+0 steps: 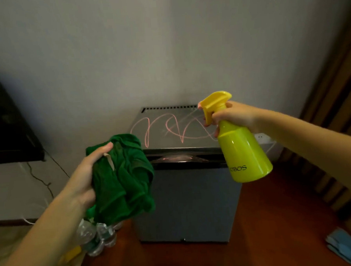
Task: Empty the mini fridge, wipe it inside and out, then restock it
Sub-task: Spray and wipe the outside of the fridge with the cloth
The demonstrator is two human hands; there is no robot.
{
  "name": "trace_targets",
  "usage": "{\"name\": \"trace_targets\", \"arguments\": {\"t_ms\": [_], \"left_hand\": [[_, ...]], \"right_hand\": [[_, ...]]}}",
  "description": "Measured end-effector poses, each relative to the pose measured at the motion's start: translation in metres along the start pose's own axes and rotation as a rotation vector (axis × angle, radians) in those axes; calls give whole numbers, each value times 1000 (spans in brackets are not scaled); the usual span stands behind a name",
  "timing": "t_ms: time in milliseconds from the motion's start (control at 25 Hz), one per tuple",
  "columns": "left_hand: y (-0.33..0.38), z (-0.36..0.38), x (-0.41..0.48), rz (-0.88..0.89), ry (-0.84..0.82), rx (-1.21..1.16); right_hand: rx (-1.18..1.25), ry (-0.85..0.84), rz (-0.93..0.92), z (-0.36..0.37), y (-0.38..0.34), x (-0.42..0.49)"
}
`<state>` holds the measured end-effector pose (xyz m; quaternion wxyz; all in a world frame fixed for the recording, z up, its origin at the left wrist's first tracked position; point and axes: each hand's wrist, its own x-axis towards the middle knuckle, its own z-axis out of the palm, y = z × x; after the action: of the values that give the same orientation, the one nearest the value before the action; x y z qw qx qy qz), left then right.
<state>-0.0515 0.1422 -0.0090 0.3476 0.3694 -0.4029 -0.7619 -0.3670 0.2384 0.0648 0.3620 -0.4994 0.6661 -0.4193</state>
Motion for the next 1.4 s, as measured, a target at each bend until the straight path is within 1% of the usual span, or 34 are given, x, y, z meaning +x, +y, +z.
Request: {"name": "trace_targets", "arguments": {"t_ms": [120, 160, 240, 400, 480, 640, 720, 840, 960, 1080, 1240, 1400], "left_hand": [[16, -10, 9, 34, -3, -59], [16, -10, 12, 30, -3, -67], [15, -7, 19, 26, 8, -69], [19, -1, 32, 38, 12, -70], [20, -1, 39, 52, 21, -66], [15, -6, 45, 52, 42, -71], [13, -10, 45, 48, 58, -87], [7, -11, 39, 66, 88, -125], [-10, -7, 30, 96, 93, -155], [-25, -4, 21, 129, 109, -186], [-32, 0, 14, 133, 142, -250], [-43, 13, 10, 109, 115, -272]], "right_hand": [[-62, 53, 108, 10, 3, 16], [-57, 70, 118, 9, 4, 16], [-28, 91, 88, 1, 2, 13], [-28, 155, 30, -39, 0, -4], [-78, 213, 65, -55, 5, -14], [-129, 235, 141, -63, 25, -25], [-126, 206, 118, -63, 30, -29], [-125, 96, 66, -50, 36, -37], [-213, -30, 41, -10, 48, -45], [-206, -104, 37, 27, 58, -46], [-215, -102, 10, 41, 69, -37], [-183, -85, -53, 35, 87, -44]]}}
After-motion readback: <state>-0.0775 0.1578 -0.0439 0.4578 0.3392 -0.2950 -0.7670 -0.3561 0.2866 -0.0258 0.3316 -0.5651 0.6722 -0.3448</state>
